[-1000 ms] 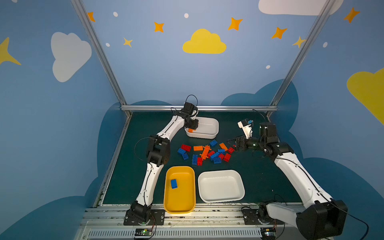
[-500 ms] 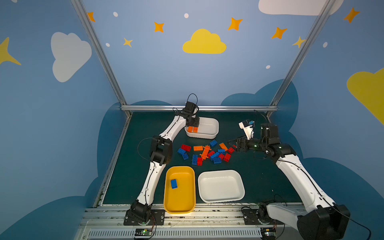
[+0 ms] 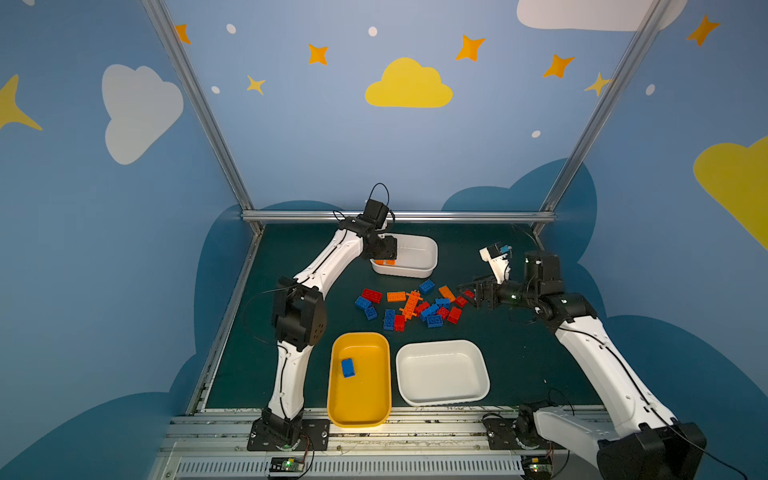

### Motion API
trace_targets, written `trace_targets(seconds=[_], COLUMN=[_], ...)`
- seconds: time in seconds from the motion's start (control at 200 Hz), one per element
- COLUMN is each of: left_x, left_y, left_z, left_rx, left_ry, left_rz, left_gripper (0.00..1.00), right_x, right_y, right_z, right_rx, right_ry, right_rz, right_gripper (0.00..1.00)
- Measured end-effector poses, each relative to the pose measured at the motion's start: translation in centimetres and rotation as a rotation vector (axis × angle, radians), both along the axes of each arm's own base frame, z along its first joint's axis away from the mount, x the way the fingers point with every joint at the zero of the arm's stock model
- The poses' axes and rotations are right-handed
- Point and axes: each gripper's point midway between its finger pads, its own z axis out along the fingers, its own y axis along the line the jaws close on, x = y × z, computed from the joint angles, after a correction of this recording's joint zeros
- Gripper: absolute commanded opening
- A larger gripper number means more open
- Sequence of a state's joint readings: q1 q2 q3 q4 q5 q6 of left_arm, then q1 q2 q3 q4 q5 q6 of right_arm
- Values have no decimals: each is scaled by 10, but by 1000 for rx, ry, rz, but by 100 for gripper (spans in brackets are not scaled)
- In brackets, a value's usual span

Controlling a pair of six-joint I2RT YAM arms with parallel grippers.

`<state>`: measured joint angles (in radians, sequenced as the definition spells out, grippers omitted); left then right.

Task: Sort the legos into containers by color
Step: 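Move the left gripper back over the red and blue bricks in the pile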

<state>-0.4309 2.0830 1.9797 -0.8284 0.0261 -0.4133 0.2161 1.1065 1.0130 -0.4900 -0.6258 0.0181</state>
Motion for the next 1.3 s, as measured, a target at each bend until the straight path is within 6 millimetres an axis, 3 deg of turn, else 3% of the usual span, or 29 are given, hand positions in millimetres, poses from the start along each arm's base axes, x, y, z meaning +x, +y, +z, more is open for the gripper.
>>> trace_targets(seconds=[0.085, 0.21, 0.551, 0.766, 1.046, 1.301], left_x=[-19, -44, -86, -91, -75, -69], left_y=[1, 8, 12, 17, 9, 15], left_z=[-1, -22, -64, -92, -106, -134], left_rx=[-37, -51, -28, -57, -97, -56], left_ry=[32, 114, 239, 276, 242, 262], left_rz=[64, 208, 588, 715, 740, 764], left_gripper=[72, 75, 74, 71, 68, 64], right_x=[-1, -2, -7, -10, -15, -16], right_y=[1, 2, 3, 4, 3, 3], right_z=[-1, 0, 0, -1, -1, 0], right_rx=[3, 7, 8, 11, 4, 0], right_ry=[4, 4, 3, 11, 17, 8], right_rz=[5, 12, 39, 45, 53, 58], right_gripper=[90, 90, 90, 90, 90, 90])
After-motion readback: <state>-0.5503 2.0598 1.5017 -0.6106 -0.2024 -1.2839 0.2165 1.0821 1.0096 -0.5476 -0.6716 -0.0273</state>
